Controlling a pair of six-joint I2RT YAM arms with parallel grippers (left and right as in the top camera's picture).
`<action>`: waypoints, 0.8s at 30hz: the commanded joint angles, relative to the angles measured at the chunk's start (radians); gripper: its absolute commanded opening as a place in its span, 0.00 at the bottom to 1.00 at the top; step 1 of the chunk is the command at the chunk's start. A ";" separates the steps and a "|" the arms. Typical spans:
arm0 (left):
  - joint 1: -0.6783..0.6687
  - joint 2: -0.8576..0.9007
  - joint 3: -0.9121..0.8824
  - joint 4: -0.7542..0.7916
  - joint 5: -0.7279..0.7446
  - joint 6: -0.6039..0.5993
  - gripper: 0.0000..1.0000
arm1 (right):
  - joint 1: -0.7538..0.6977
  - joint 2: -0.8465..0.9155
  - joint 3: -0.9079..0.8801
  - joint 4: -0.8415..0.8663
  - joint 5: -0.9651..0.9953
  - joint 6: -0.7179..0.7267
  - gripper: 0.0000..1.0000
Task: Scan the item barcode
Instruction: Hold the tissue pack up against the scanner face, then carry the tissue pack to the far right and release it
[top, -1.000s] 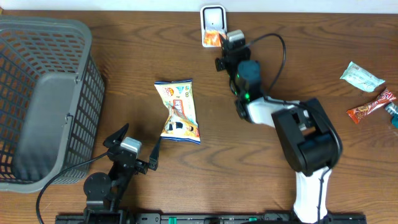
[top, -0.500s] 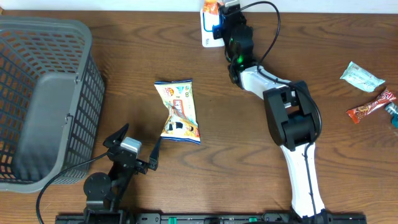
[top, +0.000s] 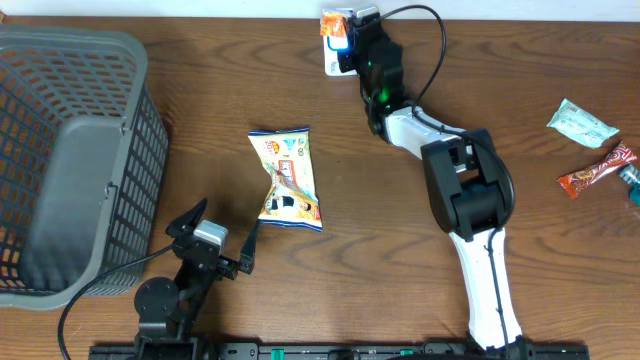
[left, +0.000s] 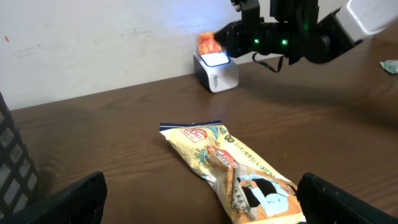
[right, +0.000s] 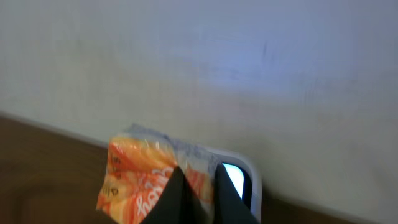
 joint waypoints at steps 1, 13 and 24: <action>0.006 -0.001 -0.028 -0.016 0.020 -0.001 0.98 | -0.020 -0.188 0.019 -0.150 0.000 0.026 0.01; 0.006 -0.001 -0.028 -0.016 0.020 -0.001 0.98 | -0.250 -0.713 0.019 -1.204 0.350 -0.037 0.01; 0.006 -0.001 -0.028 -0.016 0.020 -0.001 0.98 | -0.742 -0.649 -0.202 -1.515 0.392 0.481 0.01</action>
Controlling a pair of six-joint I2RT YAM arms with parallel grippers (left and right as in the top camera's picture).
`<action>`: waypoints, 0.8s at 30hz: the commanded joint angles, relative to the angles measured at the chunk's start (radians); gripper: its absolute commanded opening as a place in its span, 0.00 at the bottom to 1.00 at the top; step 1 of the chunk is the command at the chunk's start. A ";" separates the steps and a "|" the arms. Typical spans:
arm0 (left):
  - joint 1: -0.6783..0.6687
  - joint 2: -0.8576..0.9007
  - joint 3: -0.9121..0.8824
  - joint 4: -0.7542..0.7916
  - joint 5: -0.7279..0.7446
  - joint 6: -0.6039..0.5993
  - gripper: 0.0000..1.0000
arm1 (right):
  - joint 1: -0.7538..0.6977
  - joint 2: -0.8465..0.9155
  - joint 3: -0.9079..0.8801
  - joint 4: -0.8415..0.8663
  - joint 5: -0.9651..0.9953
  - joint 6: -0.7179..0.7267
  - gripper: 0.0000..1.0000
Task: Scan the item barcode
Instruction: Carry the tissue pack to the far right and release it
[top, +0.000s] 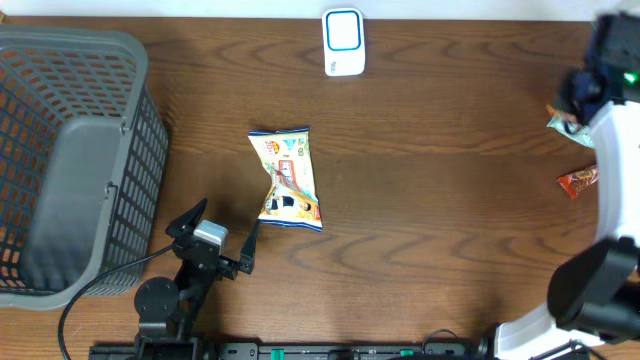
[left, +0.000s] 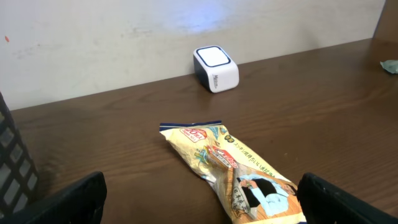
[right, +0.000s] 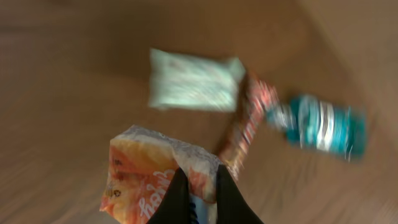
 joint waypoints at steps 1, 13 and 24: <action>0.006 -0.001 -0.028 -0.016 0.020 -0.001 0.98 | -0.124 0.045 -0.123 0.028 0.031 0.296 0.01; 0.006 -0.001 -0.028 -0.016 0.020 -0.001 0.98 | -0.327 0.100 -0.311 0.180 -0.110 0.407 0.02; 0.006 -0.001 -0.028 -0.016 0.020 -0.001 0.98 | -0.326 -0.201 -0.246 0.119 -0.580 0.329 0.86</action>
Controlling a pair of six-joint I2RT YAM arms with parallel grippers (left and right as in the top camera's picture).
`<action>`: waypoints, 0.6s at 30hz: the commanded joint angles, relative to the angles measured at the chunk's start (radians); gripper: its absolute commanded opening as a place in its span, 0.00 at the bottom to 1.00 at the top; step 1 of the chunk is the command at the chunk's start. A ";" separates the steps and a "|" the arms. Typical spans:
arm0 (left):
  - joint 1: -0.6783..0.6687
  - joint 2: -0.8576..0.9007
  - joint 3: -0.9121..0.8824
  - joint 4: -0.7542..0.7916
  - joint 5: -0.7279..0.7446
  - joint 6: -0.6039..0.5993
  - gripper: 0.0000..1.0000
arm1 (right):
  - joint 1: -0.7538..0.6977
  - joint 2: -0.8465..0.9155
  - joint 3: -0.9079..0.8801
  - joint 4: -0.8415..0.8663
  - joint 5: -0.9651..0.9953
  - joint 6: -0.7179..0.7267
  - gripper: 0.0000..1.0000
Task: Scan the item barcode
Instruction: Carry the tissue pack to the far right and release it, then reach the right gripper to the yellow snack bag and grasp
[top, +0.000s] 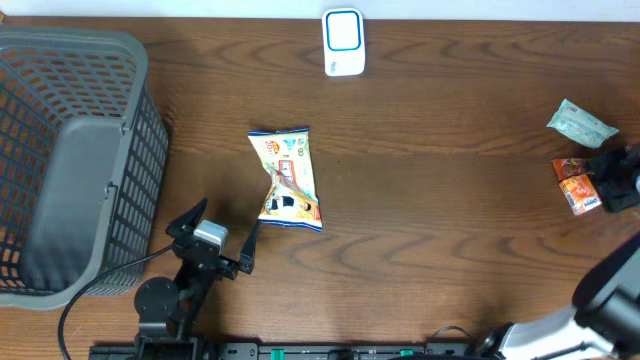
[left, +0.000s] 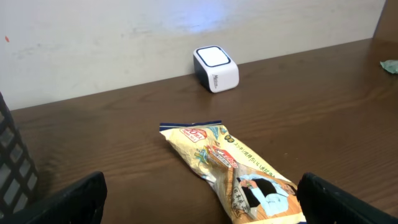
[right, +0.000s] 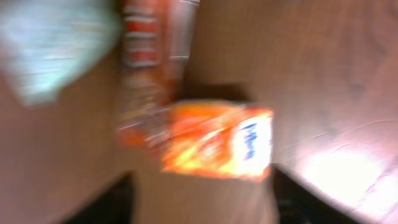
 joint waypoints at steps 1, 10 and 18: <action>0.006 -0.001 -0.028 -0.016 0.020 -0.002 0.98 | 0.003 -0.193 0.038 -0.016 -0.151 -0.011 0.88; 0.006 -0.001 -0.028 -0.016 0.020 -0.002 0.98 | 0.127 -0.509 0.038 0.001 -0.476 -0.005 0.99; 0.006 -0.001 -0.028 -0.016 0.020 -0.002 0.98 | 0.560 -0.447 0.028 0.112 -0.487 -0.107 0.99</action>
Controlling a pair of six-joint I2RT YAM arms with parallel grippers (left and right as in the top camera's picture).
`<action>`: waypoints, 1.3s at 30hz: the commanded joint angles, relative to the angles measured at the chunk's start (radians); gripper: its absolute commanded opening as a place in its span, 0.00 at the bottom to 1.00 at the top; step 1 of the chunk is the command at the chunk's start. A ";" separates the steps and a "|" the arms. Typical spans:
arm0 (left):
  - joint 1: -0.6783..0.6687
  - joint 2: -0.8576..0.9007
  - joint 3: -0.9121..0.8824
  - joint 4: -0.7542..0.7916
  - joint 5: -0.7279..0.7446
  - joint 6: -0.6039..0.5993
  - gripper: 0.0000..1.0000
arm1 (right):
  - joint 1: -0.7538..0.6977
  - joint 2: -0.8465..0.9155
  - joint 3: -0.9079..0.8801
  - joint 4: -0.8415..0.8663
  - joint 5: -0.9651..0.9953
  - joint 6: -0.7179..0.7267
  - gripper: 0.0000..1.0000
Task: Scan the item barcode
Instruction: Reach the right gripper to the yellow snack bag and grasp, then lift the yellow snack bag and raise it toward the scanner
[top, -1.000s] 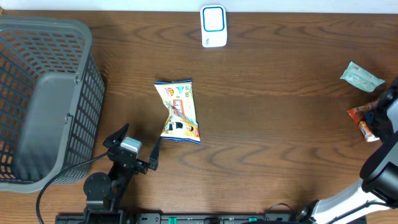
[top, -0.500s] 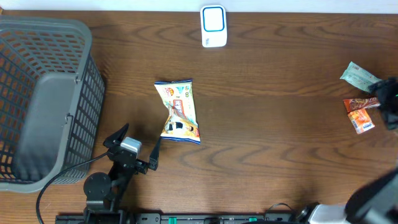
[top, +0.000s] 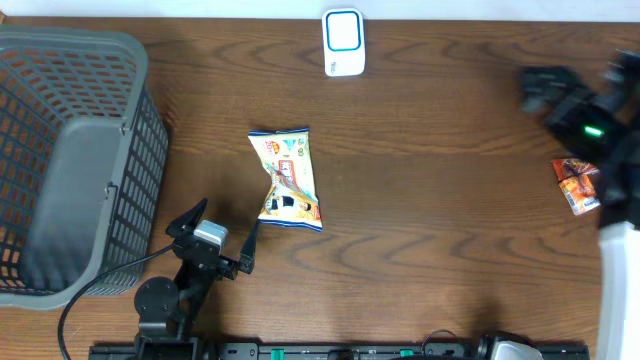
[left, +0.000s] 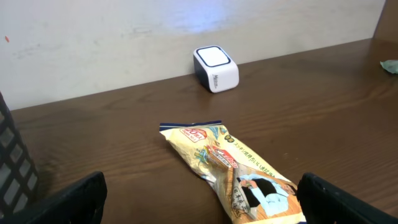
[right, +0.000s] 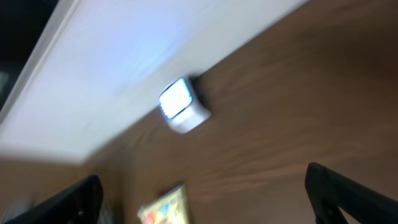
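The white barcode scanner (top: 343, 42) stands at the table's back edge, its window lit, and it also shows as a blurred scanner (right: 181, 102) in the right wrist view. A yellow snack bag (top: 286, 178) lies flat at centre-left. The orange packet (top: 578, 186) lies on the table at the far right. My right gripper (top: 538, 85) hangs open and empty above the right side, turned toward the scanner. My left gripper (top: 222, 243) rests open just in front of the yellow bag (left: 233, 171), nothing between its fingers (left: 68, 199).
A grey mesh basket (top: 75, 160) fills the left side. A pale green packet (left: 390, 65) shows at the right edge of the left wrist view; my right arm covers it from overhead. A wall runs behind the scanner (left: 216, 68).
My right gripper was open right over the orange packet at the right edge. It is now farther back and higher, facing the scanner. The packet stays on the table. The left arm is unmoved.
My right gripper held the orange packet at the lit scanner. Then it held it over the packets at the far right. Then it stood open with the packet lying beside the red bar. Now it is empty, away from it.
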 joint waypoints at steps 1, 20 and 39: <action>0.006 -0.001 -0.028 -0.017 0.020 -0.001 0.98 | 0.192 0.075 -0.003 0.056 -0.049 -0.096 0.99; 0.006 -0.001 -0.028 -0.017 0.020 -0.001 0.98 | 0.919 0.689 0.051 0.394 0.397 -0.164 0.99; 0.006 -0.001 -0.028 -0.017 0.020 -0.001 0.98 | 1.007 0.796 0.052 0.243 0.661 -0.121 0.01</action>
